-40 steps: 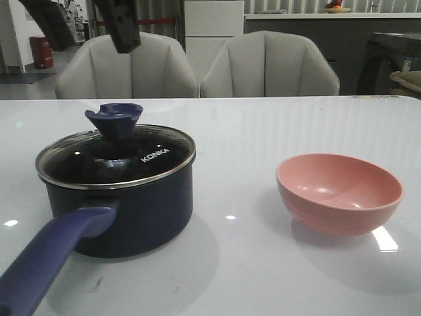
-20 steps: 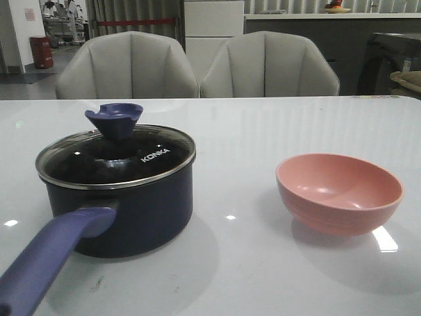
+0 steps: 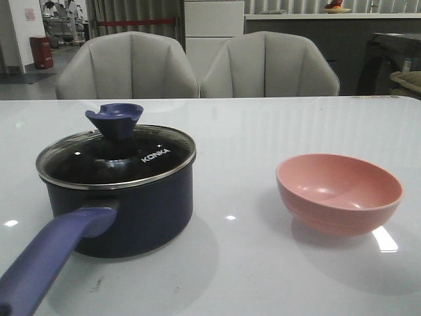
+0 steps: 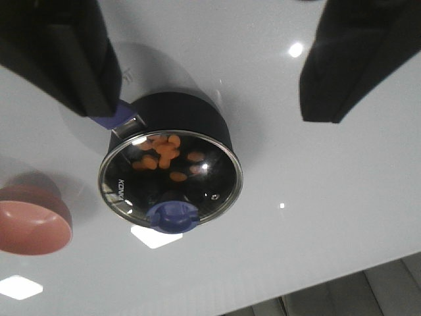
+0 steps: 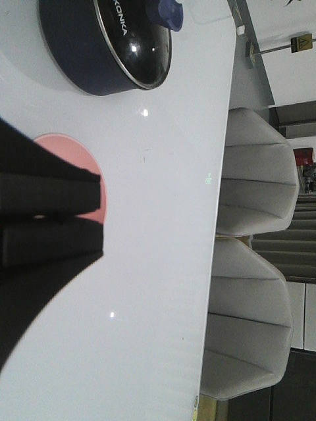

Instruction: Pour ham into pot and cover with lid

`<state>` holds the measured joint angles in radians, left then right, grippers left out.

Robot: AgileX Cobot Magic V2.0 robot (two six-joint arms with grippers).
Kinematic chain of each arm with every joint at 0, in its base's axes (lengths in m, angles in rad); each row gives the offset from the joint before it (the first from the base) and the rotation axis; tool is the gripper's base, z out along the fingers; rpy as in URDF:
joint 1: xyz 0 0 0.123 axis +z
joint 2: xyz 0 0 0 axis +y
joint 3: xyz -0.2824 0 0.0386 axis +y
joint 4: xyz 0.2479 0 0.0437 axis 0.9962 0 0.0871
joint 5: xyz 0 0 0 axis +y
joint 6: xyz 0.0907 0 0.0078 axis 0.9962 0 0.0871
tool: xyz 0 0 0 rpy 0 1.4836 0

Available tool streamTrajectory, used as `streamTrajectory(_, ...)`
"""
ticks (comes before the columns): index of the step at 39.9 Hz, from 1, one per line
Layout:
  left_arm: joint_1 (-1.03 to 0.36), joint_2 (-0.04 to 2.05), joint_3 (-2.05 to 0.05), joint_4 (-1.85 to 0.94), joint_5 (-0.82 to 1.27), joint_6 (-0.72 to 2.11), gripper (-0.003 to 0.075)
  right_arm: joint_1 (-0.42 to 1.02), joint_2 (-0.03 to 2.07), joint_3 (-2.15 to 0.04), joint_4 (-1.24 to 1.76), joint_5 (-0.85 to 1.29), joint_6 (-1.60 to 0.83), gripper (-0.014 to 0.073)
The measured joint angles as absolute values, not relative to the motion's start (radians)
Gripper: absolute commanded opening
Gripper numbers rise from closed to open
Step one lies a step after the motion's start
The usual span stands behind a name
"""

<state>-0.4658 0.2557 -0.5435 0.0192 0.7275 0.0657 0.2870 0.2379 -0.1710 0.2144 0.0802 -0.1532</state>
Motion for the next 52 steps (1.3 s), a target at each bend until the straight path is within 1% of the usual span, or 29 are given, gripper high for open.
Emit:
streamTrajectory(1,-0.466,0.222,-0.52,0.021,0.717,0.066,0.0379,0.287,0.238,-0.171,0.214,0.08,-0.153,0.014)
streamTrajectory(6,-0.466,0.095,-0.439,0.026,0.692,0.066,0.0123,0.287,0.238,-0.171,0.214,0.08,-0.153,0.014)
streamTrajectory(7,-0.466,0.078,-0.428,0.028,0.686,0.066,0.0098,0.287,0.238,-0.171,0.214,0.08,-0.153,0.014)
streamTrajectory(8,-0.466,0.058,-0.411,0.029,0.677,0.066,0.0122,0.287,0.238,-0.171,0.214,0.08,-0.153,0.014)
streamTrajectory(10,-0.466,0.026,-0.392,0.03,0.659,0.066,0.013,0.287,0.238,-0.171,0.214,0.08,-0.153,0.014)
streamTrajectory(14,-0.466,0.003,-0.37,0.03,0.619,0.066,0.0113,0.287,0.238,-0.171,0.214,0.08,-0.153,0.014)
streamTrajectory(38,-0.466,0.0,-0.356,0.061,0.588,0.066,0.0113,0.287,0.238,-0.171,0.214,0.08,-0.153,0.014)
streamTrajectory(43,-0.433,0.0,-0.297,0.085,0.484,0.066,0.0113,0.287,0.238,-0.171,0.214,0.08,-0.153,0.014)
streamTrajectory(52,-0.234,-0.002,-0.104,0.067,0.15,0.066,0.0113,0.287,0.238,-0.171,0.214,0.08,-0.153,0.014)
